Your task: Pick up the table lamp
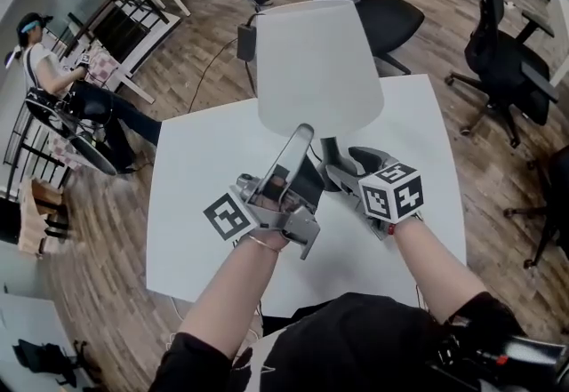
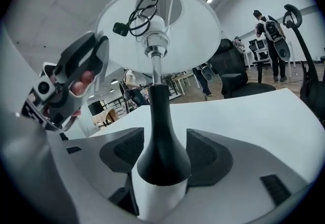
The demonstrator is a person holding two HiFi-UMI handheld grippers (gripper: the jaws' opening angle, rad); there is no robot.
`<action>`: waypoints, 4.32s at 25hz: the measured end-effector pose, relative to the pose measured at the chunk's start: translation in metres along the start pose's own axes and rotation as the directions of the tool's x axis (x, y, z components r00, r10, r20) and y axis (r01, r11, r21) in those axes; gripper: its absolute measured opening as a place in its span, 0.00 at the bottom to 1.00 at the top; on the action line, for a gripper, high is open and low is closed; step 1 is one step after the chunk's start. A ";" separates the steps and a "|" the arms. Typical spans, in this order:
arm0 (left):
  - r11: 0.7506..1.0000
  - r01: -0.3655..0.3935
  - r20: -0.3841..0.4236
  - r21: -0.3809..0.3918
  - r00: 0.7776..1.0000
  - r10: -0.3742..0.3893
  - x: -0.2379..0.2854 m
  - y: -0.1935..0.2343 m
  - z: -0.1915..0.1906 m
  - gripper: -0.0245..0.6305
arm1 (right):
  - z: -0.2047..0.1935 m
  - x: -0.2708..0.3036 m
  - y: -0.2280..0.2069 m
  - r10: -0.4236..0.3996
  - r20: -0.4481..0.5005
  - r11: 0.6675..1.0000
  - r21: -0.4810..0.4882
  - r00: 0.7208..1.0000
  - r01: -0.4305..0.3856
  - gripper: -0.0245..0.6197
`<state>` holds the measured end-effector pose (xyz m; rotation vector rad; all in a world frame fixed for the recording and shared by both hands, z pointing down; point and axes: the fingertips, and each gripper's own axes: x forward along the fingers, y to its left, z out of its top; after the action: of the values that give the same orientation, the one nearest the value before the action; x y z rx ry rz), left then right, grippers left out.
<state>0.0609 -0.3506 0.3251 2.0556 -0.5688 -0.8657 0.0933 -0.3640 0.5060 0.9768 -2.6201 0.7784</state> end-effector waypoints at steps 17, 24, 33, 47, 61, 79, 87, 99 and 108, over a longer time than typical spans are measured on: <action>1.000 -0.007 -0.003 0.013 1.000 0.007 0.000 0.012 0.010 0.11 | -0.020 0.015 0.003 -0.007 -0.071 0.998 -0.060 0.997 0.002 0.43; 0.999 0.033 0.016 0.012 0.999 -0.033 -0.004 0.006 0.003 0.10 | -0.025 0.009 0.006 0.005 -0.040 0.999 -0.033 0.999 -0.006 0.39; 0.999 0.049 -0.013 -0.003 0.999 -0.049 0.004 -0.003 0.000 0.08 | -0.019 0.010 0.007 -0.028 -0.042 0.999 -0.041 0.999 0.026 0.36; 0.997 0.078 -0.029 -0.015 0.996 -0.078 0.011 -0.025 -0.002 0.07 | -0.007 -0.007 0.015 -0.033 -0.035 0.998 -0.057 0.999 0.031 0.36; 0.962 0.254 -0.131 0.102 0.962 -0.240 0.015 -0.124 -0.020 0.07 | 0.039 -0.068 0.053 -0.030 0.092 0.989 -0.141 0.995 0.043 0.35; 0.825 0.558 -0.287 0.086 0.807 -0.516 -0.057 -0.249 0.005 0.06 | 0.072 -0.132 0.165 -0.235 0.294 0.938 -0.181 0.927 0.295 0.35; 0.788 0.613 -0.398 -0.063 0.708 -0.583 -0.129 -0.260 0.013 0.07 | 0.032 -0.119 0.223 -0.403 0.341 0.891 -0.068 0.849 0.450 0.35; 0.724 0.649 -0.422 -0.232 0.604 -0.676 -0.206 -0.281 0.013 0.06 | -0.023 -0.130 0.296 -0.548 0.349 0.816 0.024 0.760 0.578 0.35; 0.729 0.639 -0.441 -0.243 0.597 -0.670 -0.250 -0.298 0.000 0.07 | -0.049 -0.143 0.327 -0.583 0.326 0.792 0.019 0.745 0.611 0.35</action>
<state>-0.0785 -0.0199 0.1744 2.3325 0.5601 -0.6615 -0.0147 -0.0522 0.3602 1.9142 -2.2894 0.3531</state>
